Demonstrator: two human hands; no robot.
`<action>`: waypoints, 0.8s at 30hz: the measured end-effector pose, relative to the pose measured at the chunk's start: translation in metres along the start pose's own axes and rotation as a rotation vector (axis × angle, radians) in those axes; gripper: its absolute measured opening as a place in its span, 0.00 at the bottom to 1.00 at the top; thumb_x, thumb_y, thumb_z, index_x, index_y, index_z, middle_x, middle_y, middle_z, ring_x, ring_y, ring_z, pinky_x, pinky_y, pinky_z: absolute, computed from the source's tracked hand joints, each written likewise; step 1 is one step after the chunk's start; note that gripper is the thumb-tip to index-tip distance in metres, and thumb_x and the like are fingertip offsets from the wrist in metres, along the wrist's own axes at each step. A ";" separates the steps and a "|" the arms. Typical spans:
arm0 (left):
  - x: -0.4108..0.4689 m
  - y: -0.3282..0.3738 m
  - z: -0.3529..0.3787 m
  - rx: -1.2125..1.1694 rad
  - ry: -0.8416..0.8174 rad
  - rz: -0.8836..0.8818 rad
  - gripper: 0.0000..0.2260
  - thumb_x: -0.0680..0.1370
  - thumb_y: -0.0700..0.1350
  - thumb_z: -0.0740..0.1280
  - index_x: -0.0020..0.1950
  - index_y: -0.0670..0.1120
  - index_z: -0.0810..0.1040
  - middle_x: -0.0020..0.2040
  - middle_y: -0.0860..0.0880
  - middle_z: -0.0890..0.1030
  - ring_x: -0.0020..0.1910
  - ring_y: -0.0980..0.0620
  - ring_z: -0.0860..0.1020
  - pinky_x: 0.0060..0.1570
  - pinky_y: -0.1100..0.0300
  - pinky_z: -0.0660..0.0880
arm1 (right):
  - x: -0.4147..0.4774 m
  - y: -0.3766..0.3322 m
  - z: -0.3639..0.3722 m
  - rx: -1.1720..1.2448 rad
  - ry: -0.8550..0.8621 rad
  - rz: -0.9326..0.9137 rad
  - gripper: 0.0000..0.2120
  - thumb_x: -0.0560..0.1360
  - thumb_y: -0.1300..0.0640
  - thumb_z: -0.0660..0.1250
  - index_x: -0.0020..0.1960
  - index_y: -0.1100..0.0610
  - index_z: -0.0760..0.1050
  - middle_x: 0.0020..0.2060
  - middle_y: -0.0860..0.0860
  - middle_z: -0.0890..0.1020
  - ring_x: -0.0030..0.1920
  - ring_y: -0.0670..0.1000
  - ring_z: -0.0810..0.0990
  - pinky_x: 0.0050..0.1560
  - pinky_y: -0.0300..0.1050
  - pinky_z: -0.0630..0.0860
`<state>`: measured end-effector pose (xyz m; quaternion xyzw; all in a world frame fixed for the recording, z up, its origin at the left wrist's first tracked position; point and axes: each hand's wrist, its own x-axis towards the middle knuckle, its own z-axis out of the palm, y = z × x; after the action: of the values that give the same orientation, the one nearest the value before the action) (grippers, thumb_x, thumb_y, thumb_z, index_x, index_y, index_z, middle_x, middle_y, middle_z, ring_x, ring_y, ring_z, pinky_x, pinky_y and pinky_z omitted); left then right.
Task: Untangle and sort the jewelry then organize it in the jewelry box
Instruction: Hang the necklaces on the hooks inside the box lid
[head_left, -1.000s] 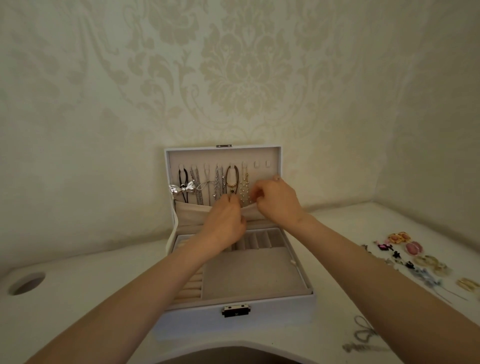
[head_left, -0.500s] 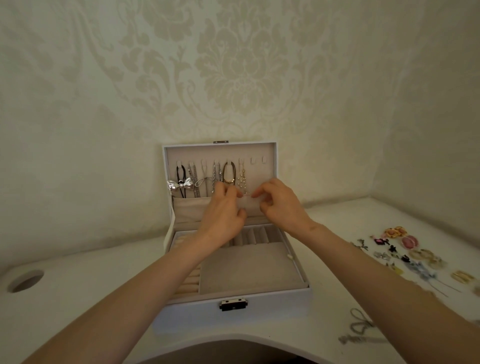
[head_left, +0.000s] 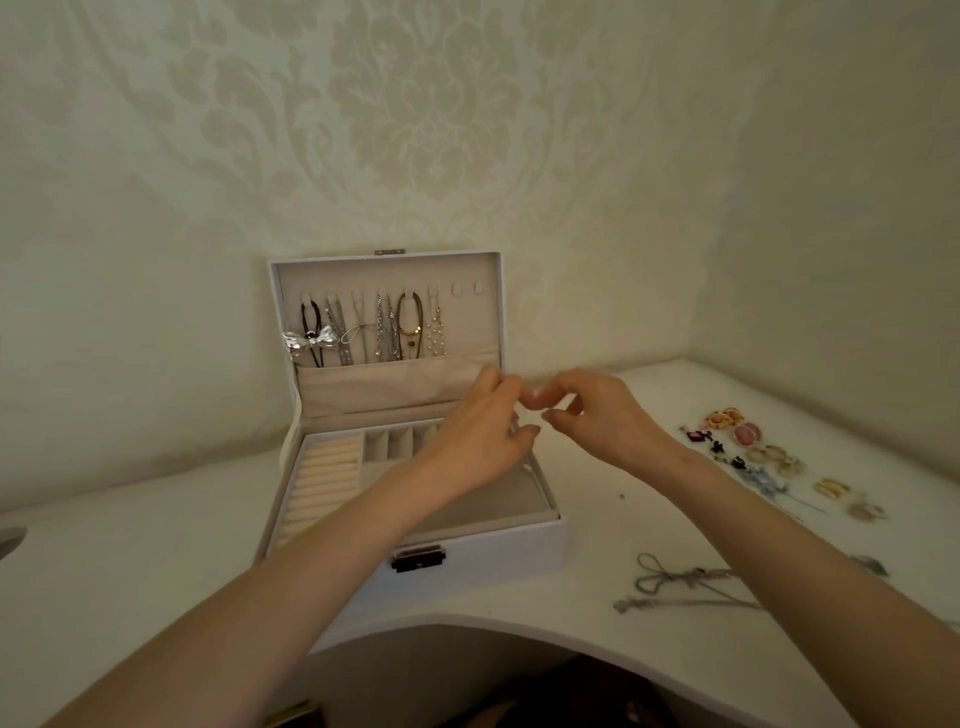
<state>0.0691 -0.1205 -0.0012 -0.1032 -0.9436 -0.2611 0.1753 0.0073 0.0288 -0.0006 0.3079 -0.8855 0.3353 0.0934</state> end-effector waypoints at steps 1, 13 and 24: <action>0.000 0.004 0.003 -0.012 -0.013 0.010 0.11 0.77 0.44 0.66 0.58 0.46 0.73 0.54 0.53 0.66 0.51 0.55 0.75 0.51 0.63 0.71 | -0.007 0.005 -0.006 -0.005 0.000 0.022 0.06 0.74 0.60 0.68 0.50 0.54 0.80 0.46 0.47 0.80 0.36 0.41 0.74 0.44 0.38 0.69; 0.000 0.029 0.037 0.087 -0.237 0.218 0.06 0.77 0.48 0.67 0.53 0.49 0.75 0.53 0.53 0.77 0.49 0.59 0.76 0.49 0.62 0.71 | -0.068 0.041 -0.046 -0.257 -0.670 0.203 0.09 0.67 0.55 0.77 0.42 0.49 0.78 0.36 0.44 0.78 0.37 0.43 0.76 0.39 0.35 0.70; 0.007 0.028 0.039 0.128 -0.295 0.104 0.03 0.77 0.44 0.66 0.49 0.48 0.77 0.51 0.52 0.79 0.48 0.55 0.77 0.48 0.58 0.74 | -0.067 0.050 -0.028 -0.179 -0.549 0.189 0.08 0.69 0.54 0.75 0.38 0.52 0.76 0.31 0.44 0.78 0.33 0.41 0.74 0.35 0.34 0.67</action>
<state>0.0596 -0.0751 -0.0169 -0.1778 -0.9672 -0.1728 0.0544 0.0293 0.1083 -0.0311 0.2937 -0.9284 0.1673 -0.1545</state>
